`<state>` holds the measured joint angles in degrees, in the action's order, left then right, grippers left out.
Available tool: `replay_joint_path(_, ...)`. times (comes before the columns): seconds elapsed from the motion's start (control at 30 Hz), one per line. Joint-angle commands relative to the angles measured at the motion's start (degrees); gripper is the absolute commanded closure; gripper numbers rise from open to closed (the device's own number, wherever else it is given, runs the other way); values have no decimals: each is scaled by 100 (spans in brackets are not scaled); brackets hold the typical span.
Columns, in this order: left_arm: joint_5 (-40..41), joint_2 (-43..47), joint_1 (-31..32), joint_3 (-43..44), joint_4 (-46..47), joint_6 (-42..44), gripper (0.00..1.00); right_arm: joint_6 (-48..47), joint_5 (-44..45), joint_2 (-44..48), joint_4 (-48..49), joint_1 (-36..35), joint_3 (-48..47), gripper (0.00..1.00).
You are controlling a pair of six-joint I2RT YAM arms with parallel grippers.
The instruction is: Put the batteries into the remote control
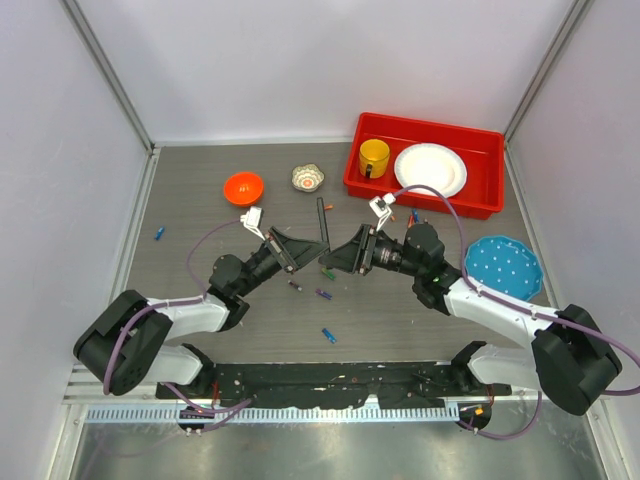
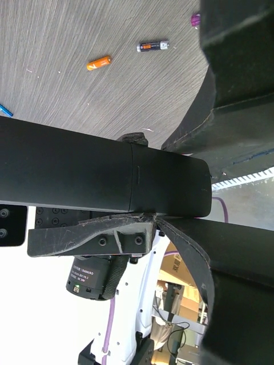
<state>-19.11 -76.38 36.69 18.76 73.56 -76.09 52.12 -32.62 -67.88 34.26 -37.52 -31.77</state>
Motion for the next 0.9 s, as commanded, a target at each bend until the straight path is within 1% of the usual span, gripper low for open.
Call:
replay_joint_path(0.0, -92, 44, 14, 145, 1503, 7, 100, 26, -139, 11, 476, -36, -58, 52)
replay_joint_path(0.03, -84, 44, 14, 136, 1503, 7, 100, 26, -148, 11, 476, -36, -57, 57)
replay_joint_path(0.1, -101, 53, 14, 136, 1503, -2, 100, 9, -200, 20, 494, -45, -40, 62)
replay_joint_path(0.13, -110, 62, 14, 136, 1503, 7, 100, 9, -227, 20, 503, -28, -31, 67)
replay_joint_path(0.2, -128, 53, 14, 145, 1503, 7, 99, 0, -271, 73, 503, -36, -14, 71)
replay_joint_path(0.23, -145, 44, 14, 162, 1503, -2, 97, -52, -323, 90, 477, -36, -5, 74)
replay_joint_path(0.27, -189, 35, 5, 163, 1503, -2, 92, -114, -367, 186, 363, -36, -5, 74)
replay_joint_path(0.3, -215, 35, -4, 171, 1503, -2, 63, -184, -403, 248, 223, -36, -40, 75)
replay_joint_path(0.33, -233, 35, -4, 180, 1503, -63, 46, -428, -412, 318, 30, -36, -75, 76)
replay_joint_path(0.37, -216, 35, -56, 180, 1486, -81, 26, -570, -403, 415, -424, -36, -101, 76)
replay_joint_path(0.4, -216, 53, -82, 172, 1442, -116, 17, -702, -385, 607, -690, -36, -197, 77)
replay_joint_path(0.43, -207, 79, -118, 171, 1372, -125, 1, -1060, -333, 705, -971, -36, -268, 77)
replay_joint_path(0.47, -215, 114, -205, 180, 1198, -107, 0, -1229, -306, 793, -1592, -36, -338, 77)
replay_joint_path(0.53, -181, 316, -293, 163, 977, -72, 0, -1789, -106, 1039, -2245, -36, -584, 77)
replay_joint_path(0.57, -163, 395, -372, 171, 672, 15, 0, -2002, 9, 1109, -2901, -36, -663, 77)
replay_joint_path(0.63, -110, 720, -417, 302, 144, 217, 0, -2371, 360, 1233, -3642, -45, -970, 78)
replay_joint_path(0.67, -119, 878, -434, 434, -894, 575, 0, -2747, 858, 1259, -4264, -63, -1085, 78)
replay_joint_path(0.73, 12, 1326, -356, 969, -2304, 1138, 0, -3083, 1492, 1259, -4838, -237, -1401, 78)
replay_joint_path(0.77, 161, 1458, -294, 1171, -3581, 1680, 0, -3320, 2200, 1233, -5267, -334, -1489, 78)
replay_joint_path(0.8, 606, 1564, -215, 1504, -4081, 1903, 0, -3409, 2468, 1224, -5420, -413, -1612, 79)
replay_joint_path(0.83, 811, 1739, -49, 1647, -4852, 2088, 1, -3454, 2723, 1207, -5613, -545, -1648, 79)
replay_joint_path(0.87, 1013, 1784, 31, 1787, -5156, 2273, 2, -3489, 3031, 1215, -5658, -581, -1666, 79)
